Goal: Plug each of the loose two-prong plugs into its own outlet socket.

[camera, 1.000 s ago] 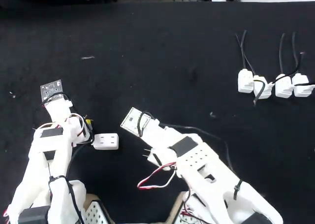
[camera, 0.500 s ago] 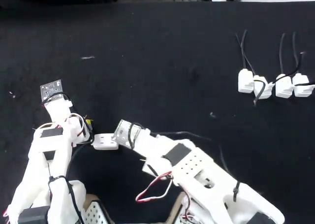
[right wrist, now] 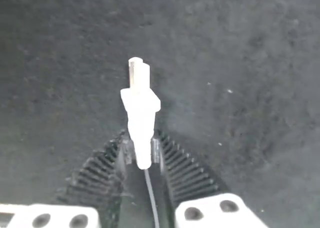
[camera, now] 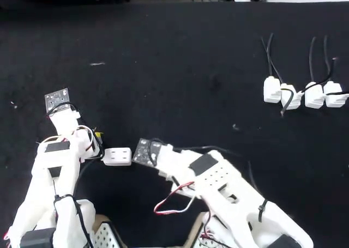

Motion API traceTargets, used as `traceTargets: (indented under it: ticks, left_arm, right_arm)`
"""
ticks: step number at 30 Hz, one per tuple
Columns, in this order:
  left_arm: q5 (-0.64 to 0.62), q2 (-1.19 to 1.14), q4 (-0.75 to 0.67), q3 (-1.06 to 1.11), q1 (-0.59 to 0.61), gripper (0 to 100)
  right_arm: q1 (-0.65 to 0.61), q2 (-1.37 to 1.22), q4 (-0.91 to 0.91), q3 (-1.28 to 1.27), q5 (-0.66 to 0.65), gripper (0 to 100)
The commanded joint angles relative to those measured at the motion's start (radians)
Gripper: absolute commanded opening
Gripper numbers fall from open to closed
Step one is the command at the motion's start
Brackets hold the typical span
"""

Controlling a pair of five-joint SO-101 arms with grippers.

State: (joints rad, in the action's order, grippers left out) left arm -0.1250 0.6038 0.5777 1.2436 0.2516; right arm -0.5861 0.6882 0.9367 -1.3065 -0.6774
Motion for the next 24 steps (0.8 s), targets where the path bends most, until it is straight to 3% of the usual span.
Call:
traceTargets:
  ticks: [1,11,16,21,24]
  left_arm:
    - [0.006,0.009,-0.014,-0.004,-0.01,22]
    - [0.006,0.009,-0.015,-0.005,-0.01,22]
    - [0.006,0.009,-0.017,-0.005,-0.01,22]
    - [0.006,0.009,-0.017,-0.004,-0.01,22]
    - [0.006,0.009,-0.015,-0.004,-0.01,22]
  right_arm:
    - [0.071,0.01,0.008,0.064,-0.005,1.1]
    - [0.144,0.113,-0.002,0.07,0.066,1.1]
    - [0.101,0.113,-0.051,0.007,0.075,2.5]
    - [0.028,0.113,-0.068,-0.024,0.161,13.2]
    - [-0.012,0.113,-0.066,-0.021,0.167,12.1]
